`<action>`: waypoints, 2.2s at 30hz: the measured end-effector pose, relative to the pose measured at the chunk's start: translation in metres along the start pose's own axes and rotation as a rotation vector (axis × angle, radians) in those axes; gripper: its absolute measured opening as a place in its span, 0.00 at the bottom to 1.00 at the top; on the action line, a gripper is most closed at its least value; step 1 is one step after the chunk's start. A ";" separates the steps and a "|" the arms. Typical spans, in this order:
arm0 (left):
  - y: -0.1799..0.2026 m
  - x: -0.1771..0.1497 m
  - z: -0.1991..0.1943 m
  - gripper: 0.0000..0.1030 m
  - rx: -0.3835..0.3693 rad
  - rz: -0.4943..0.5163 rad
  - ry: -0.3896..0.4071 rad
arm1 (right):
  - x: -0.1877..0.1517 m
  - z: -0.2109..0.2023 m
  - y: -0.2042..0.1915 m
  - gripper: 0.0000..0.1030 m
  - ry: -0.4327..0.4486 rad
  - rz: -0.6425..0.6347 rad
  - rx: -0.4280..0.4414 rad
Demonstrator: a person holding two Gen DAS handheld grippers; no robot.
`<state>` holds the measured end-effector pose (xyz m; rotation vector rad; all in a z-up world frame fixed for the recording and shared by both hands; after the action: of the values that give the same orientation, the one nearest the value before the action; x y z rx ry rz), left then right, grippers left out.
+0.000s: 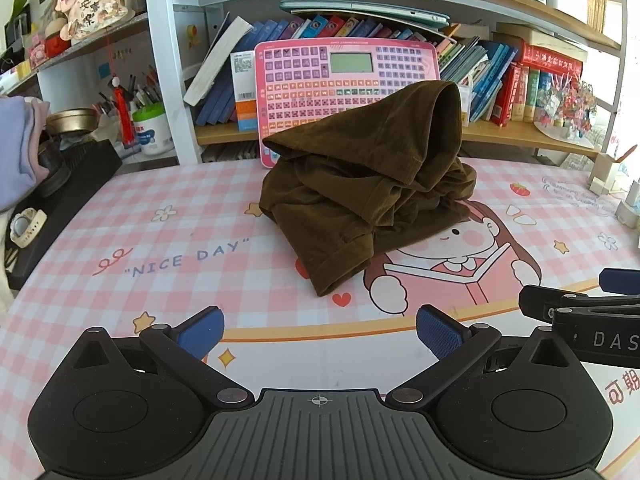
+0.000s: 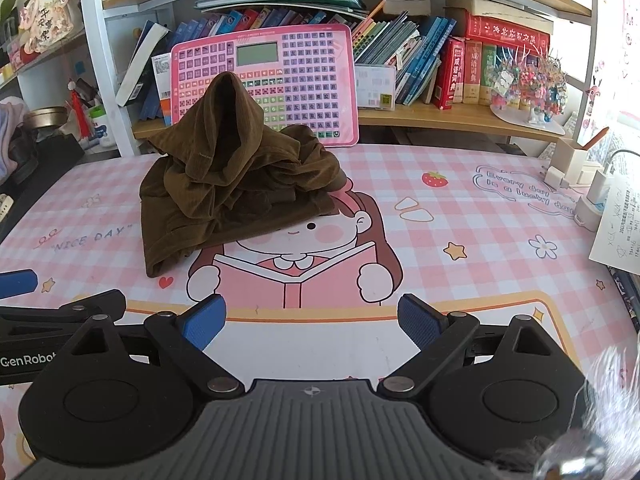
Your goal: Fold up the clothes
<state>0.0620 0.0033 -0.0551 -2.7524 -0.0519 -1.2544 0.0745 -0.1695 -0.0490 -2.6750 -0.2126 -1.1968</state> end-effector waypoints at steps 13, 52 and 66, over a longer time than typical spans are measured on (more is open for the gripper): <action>0.001 -0.001 0.000 1.00 0.002 0.002 -0.011 | -0.002 0.001 0.000 0.90 -0.009 0.003 0.001; 0.000 -0.002 -0.002 1.00 0.004 -0.003 -0.010 | -0.001 -0.002 -0.002 0.90 -0.001 -0.010 0.000; -0.002 0.000 -0.003 1.00 0.012 -0.008 -0.009 | 0.000 -0.001 -0.002 0.91 -0.002 -0.016 0.006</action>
<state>0.0601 0.0046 -0.0532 -2.7501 -0.0712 -1.2393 0.0733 -0.1676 -0.0482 -2.6746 -0.2381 -1.1970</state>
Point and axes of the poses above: each gripper's, at about its wrist camera, not at the fingertips, and z roughly the way its jaws point, y to its right, x to its top, the point moved 8 cm from there along z, roughly the way its jaws point, and after that the axes turned 5 degrees about x, right-handed, at the moved point
